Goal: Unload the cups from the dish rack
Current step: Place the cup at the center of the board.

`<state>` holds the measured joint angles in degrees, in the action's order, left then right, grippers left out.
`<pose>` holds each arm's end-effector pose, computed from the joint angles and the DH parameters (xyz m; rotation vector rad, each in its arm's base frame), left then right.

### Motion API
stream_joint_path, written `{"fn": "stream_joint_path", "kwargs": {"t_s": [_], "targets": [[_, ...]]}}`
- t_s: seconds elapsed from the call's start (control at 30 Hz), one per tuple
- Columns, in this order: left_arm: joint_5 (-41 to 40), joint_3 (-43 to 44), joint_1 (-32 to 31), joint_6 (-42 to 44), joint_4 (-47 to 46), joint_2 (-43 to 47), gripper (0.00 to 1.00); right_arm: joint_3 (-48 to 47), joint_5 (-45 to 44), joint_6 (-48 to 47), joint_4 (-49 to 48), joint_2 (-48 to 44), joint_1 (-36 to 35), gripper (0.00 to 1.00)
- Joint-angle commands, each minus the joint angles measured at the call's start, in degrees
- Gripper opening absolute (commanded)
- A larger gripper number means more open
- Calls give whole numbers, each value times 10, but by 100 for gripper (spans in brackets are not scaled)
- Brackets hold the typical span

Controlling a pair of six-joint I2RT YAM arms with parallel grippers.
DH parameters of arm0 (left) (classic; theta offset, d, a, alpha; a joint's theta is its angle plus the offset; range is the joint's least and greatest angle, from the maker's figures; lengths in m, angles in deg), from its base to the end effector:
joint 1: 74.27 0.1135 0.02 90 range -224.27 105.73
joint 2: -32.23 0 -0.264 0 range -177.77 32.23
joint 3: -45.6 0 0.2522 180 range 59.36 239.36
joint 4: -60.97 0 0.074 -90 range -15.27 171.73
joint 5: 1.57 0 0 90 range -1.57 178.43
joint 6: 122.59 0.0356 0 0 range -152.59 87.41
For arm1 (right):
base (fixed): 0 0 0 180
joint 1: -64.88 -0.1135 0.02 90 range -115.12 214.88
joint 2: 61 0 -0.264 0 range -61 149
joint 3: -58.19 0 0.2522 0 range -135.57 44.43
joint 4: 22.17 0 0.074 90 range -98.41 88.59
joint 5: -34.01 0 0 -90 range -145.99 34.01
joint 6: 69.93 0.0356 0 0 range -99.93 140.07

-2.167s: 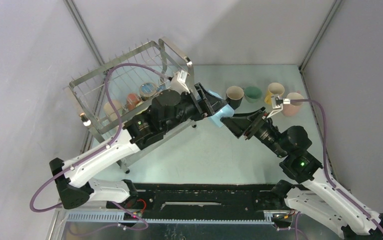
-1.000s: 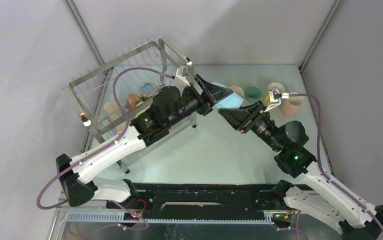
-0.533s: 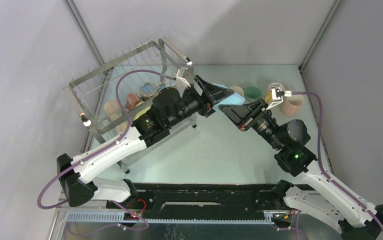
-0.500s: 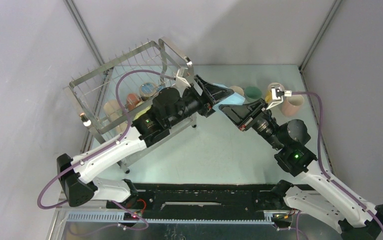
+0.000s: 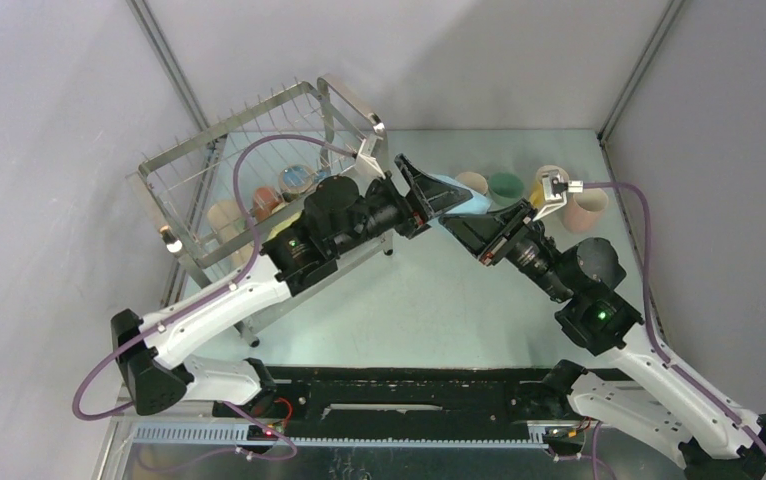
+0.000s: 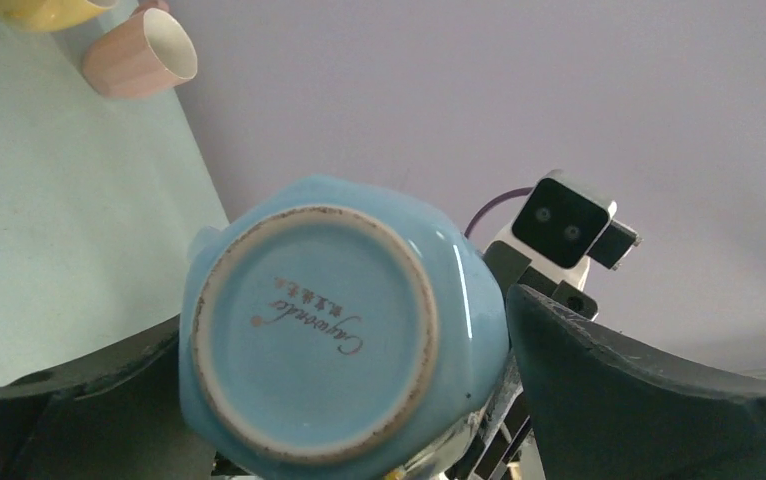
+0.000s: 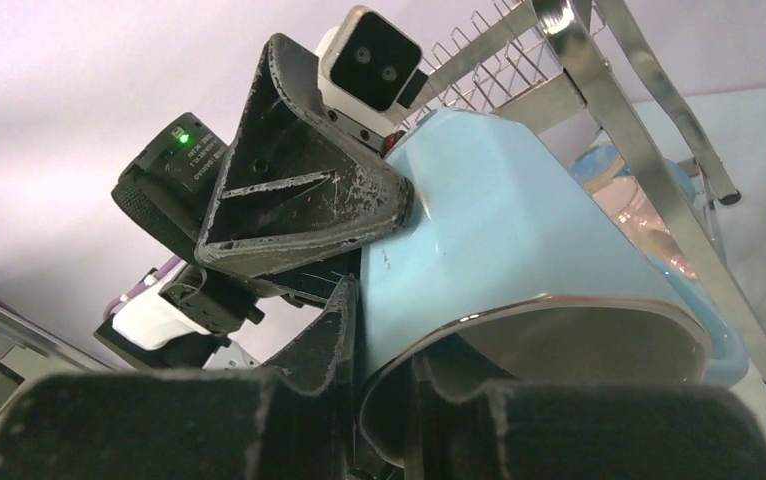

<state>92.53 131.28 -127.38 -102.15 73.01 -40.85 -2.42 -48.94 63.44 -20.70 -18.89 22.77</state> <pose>0.1773 -0.2405 0.4222 -0.1984 1.8401 -1.6706 0.1216 0.1158 0.4026 -0.1009 1.3974 1.3444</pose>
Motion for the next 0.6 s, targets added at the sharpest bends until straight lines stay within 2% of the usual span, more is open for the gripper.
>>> {"fn": "stream_joint_path", "kwargs": {"t_s": [0.0, 0.57], "targets": [[0, 2, 14, 64, -15, 51, 100, -34, -38, -23, 33, -18, -5, 0], [-16, 77, 78, 255, 147, 94, 100, -99, -126, -38, 263, -38, -3, 0]]}}
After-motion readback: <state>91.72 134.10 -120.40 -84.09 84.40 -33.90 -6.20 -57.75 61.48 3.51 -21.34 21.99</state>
